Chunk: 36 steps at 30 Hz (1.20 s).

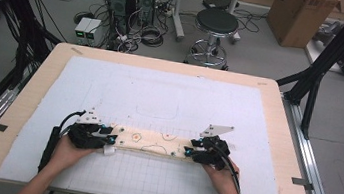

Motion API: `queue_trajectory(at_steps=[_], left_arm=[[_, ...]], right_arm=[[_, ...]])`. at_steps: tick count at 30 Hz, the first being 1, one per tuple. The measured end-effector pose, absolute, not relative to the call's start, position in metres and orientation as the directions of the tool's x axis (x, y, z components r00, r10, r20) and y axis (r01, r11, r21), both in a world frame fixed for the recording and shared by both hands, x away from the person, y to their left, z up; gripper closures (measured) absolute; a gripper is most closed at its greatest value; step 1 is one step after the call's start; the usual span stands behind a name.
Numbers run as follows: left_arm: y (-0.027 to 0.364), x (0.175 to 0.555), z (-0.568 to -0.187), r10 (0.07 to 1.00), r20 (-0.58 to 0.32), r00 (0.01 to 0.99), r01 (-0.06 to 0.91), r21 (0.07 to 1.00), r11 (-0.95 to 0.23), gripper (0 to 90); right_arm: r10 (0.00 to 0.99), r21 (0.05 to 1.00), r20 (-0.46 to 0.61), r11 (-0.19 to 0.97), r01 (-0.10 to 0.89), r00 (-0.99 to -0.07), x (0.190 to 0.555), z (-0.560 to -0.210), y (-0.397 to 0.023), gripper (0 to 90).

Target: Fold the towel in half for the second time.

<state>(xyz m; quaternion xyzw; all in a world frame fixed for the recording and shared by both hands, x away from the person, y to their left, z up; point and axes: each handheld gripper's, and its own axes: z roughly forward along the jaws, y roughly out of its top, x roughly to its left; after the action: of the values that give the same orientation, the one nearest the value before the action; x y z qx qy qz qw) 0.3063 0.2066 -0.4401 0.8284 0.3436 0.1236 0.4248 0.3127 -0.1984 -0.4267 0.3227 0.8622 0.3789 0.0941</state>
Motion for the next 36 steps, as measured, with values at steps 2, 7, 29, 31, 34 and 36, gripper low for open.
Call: queue_trajectory(at_steps=[2, 7, 29, 31, 34, 36], left_arm=[[0.208, 0.306, -0.441, 0.670, -0.091, 0.737, 0.463, 0.790, -0.403, 60.7], [0.210, 0.306, -0.442, 0.668, -0.107, 0.736, 0.465, 0.797, -0.385, 60.9], [0.219, 0.304, -0.436, 0.696, -0.106, 0.710, 0.438, 0.840, -0.319, 53.1], [0.222, 0.305, -0.435, 0.711, -0.119, 0.693, 0.437, 0.854, -0.283, 52.3], [0.224, 0.311, -0.434, 0.741, -0.151, 0.654, 0.452, 0.864, -0.223, 52.7], [0.223, 0.317, -0.434, 0.762, -0.179, 0.622, 0.467, 0.866, -0.177, 53.6]], right_arm=[[0.621, 0.707, 0.059, 0.527, 0.471, -0.782, 0.309, -0.430, -0.198, 57.1], [0.603, 0.728, 0.020, 0.538, 0.425, -0.797, 0.304, -0.437, -0.201, 56.2], [0.613, 0.782, 0.051, 0.466, 0.413, -0.788, 0.299, -0.437, -0.209, 39.5], [0.624, 0.808, 0.081, 0.415, 0.418, -0.777, 0.298, -0.429, -0.214, 38.5], [0.640, 0.838, 0.115, 0.348, 0.420, -0.759, 0.301, -0.419, -0.221, 38.9], [0.672, 0.828, 0.132, 0.330, 0.454, -0.729, 0.309, -0.418, -0.223, 39.7]])
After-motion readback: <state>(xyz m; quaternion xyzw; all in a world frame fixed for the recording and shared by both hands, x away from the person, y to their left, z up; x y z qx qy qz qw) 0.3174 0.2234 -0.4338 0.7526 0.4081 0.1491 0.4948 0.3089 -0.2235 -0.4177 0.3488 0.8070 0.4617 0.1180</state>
